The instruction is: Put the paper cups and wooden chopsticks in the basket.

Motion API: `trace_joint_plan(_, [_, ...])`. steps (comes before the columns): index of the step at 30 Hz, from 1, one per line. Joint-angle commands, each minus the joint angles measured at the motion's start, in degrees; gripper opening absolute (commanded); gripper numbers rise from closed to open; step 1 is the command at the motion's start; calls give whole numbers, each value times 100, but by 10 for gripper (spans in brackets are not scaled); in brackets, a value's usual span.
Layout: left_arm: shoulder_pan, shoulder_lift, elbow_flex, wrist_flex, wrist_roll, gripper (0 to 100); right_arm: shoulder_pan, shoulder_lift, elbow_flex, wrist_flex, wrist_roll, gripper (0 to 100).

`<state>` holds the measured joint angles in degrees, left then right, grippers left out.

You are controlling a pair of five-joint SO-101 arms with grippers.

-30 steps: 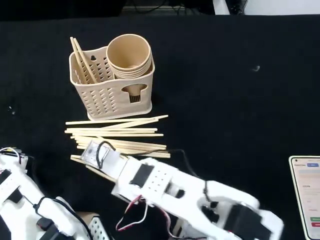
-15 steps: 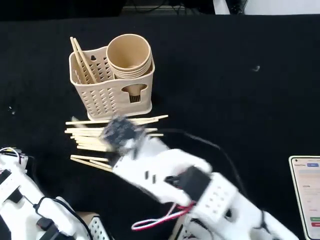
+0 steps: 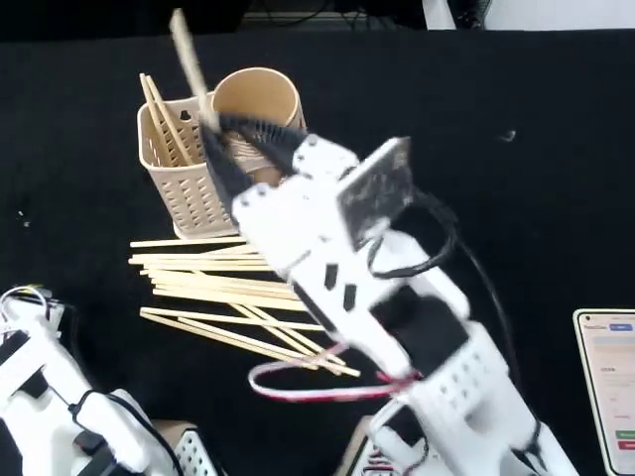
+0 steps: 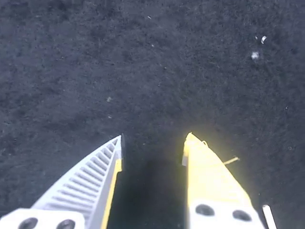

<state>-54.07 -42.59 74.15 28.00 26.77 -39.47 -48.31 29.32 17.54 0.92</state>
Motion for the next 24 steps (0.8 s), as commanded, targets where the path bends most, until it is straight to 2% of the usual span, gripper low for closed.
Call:
trace_joint_plan(1, [259, -44, -189, -105, 9, 213, 334, 646, -295, -1732, -457, 11])
trace_joint_plan(4, [295, -35, -189, -105, 9, 213, 396, 1244, -347, -2549, -475, 11])
trace_joint_plan(7, [295, -26, -198, -105, 9, 213, 396, 1815, -602, -2875, -466, 11])
trace_joint_plan(15, [295, -26, -198, -105, 9, 213, 369, 2949, -1138, -2866, -475, 11])
trace_joint_plan(22, [295, -44, -189, -105, 9, 213, 369, 3301, -347, -2514, -475, 15])
trace_joint_plan(24, [295, -44, -189, -105, 9, 213, 369, 3292, -163, -2505, -475, 56])
